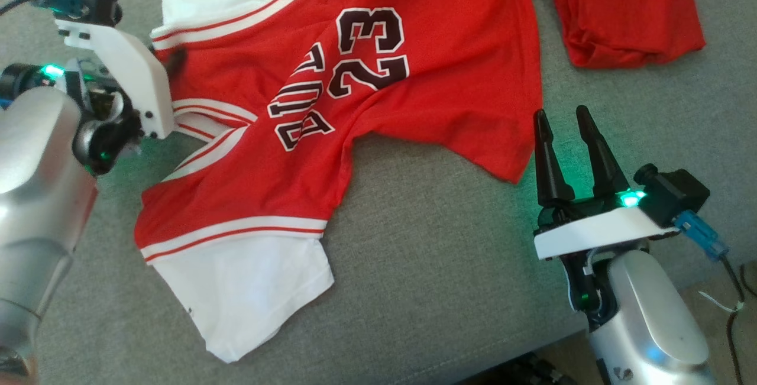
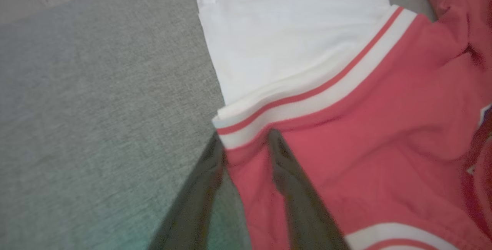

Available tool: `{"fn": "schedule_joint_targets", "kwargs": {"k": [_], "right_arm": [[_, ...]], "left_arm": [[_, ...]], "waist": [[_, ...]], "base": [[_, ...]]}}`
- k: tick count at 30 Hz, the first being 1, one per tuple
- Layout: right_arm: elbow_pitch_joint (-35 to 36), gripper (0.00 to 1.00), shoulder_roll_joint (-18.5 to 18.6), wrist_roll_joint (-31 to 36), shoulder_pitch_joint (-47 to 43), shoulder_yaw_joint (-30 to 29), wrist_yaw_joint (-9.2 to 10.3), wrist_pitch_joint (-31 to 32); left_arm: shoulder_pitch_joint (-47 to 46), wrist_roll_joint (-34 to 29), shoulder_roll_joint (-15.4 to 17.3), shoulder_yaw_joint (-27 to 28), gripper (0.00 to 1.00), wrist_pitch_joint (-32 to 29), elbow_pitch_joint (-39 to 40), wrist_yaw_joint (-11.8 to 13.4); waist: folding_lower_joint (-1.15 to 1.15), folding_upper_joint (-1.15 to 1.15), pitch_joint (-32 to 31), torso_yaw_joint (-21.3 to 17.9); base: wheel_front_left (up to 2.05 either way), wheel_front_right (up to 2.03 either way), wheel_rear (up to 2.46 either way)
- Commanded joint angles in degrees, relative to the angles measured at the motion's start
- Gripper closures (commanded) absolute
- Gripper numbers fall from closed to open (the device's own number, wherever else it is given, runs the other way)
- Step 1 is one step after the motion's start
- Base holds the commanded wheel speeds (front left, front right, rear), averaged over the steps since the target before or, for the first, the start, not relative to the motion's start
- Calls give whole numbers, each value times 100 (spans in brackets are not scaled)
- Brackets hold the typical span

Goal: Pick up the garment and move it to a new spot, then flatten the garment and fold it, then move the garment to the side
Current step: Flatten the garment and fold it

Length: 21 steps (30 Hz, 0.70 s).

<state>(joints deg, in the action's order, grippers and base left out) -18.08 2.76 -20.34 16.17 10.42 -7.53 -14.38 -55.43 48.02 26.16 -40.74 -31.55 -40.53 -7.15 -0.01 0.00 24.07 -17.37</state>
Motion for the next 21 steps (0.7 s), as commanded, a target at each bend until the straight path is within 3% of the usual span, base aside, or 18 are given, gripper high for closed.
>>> {"fn": "schedule_joint_targets", "kwargs": {"k": [1,4,10,18,21], "right_arm": [[193,0,11,-55,126,127,4,-62],[199,0,11,-68,133,145,4,-62],[198,0,11,-73,159,173,4,-62],[184,0,11,-35,157,238,4,-62],[190,0,11,-26,177,277,4,-62]], "left_arm": [[18,-20,209,19,100,-71,-50,-33],[-160,-181,286,91,100,328,-147,82],[-615,-408,317,428,100,1439,-470,554],[-1231,-769,419,564,100,2422,-923,938],[-1532,-927,477,662,100,2991,-1111,1199]], "waist": [[1,0,15,-23],[1,0,19,-56],[1,0,15,-97],[1,0,35,-99],[1,0,61,-116]], "base": [[0,0,0],[0,0,0],[0,0,0],[0,0,0],[0,0,0]]}}
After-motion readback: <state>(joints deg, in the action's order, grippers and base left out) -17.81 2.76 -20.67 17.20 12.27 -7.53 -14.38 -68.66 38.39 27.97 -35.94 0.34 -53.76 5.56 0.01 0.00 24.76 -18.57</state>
